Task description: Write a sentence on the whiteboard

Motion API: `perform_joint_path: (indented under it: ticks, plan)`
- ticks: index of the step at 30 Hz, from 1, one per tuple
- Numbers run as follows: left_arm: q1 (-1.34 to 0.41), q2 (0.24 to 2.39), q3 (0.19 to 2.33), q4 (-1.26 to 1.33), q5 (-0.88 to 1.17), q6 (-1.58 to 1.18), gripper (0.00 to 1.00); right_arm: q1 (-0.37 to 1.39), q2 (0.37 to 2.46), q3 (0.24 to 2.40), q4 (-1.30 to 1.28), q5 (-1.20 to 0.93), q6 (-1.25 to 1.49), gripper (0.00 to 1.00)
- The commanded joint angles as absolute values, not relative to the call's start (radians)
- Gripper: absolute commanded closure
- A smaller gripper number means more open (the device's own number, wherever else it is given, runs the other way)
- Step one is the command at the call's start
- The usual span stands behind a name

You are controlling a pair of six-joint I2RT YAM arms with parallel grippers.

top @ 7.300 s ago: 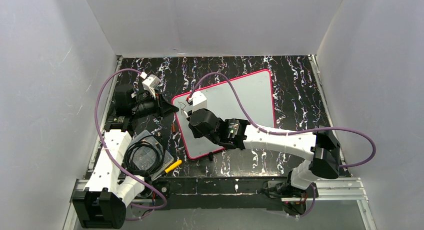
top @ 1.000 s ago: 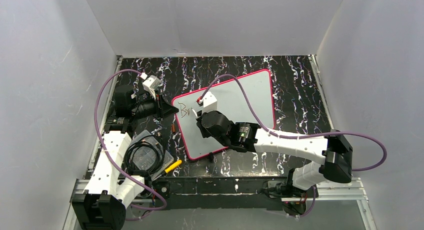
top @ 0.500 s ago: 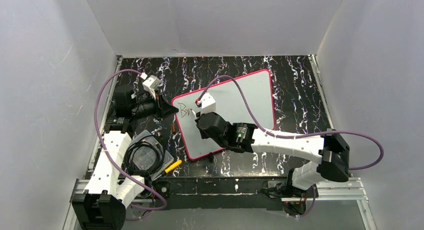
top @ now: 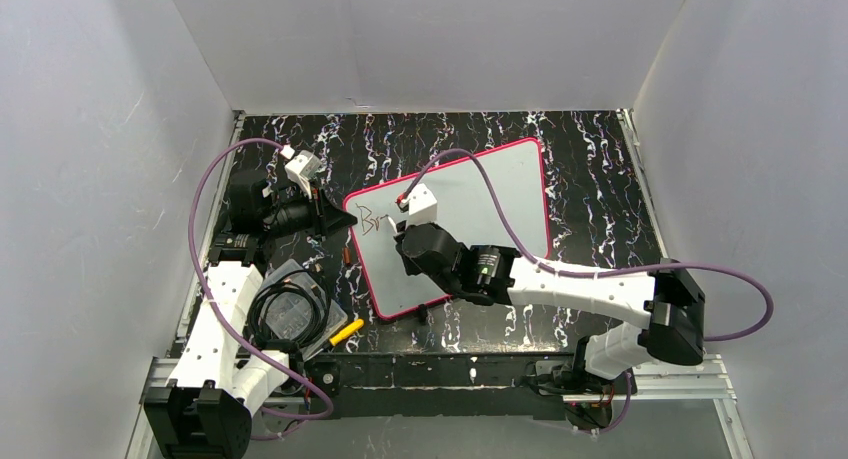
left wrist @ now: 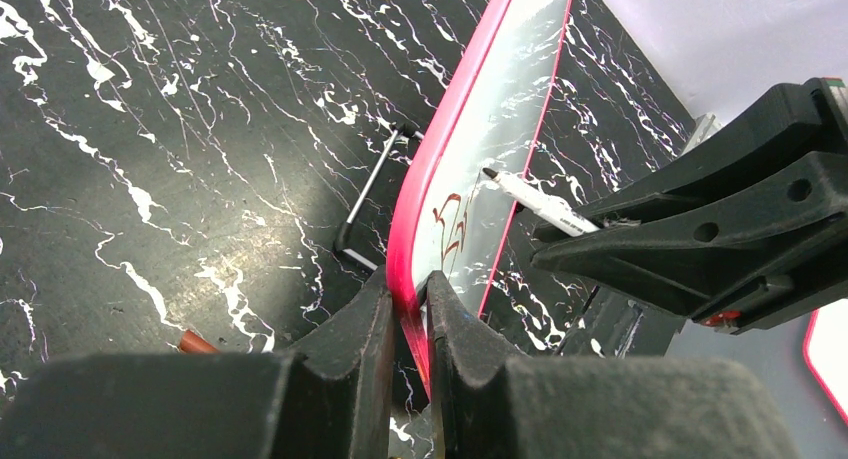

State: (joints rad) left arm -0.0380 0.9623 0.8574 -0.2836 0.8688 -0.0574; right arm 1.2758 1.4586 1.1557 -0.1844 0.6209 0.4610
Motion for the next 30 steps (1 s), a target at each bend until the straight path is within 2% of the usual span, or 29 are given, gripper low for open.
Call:
perform_joint_path:
  ticks: [1,22,30]
  plan:
    - [-0.051,0.946,0.850,-0.313,0.870,-0.005,1.00,1.268,1.387,1.130,-0.083,0.598,0.411,0.99]
    - [-0.051,0.945,0.851,-0.312,0.871,-0.005,1.00,1.269,1.479,1.235,-0.114,0.620,0.345,0.99]
    - [-0.051,0.944,0.851,-0.312,0.871,-0.005,1.00,1.269,1.476,1.214,-0.143,0.637,0.379,0.99]
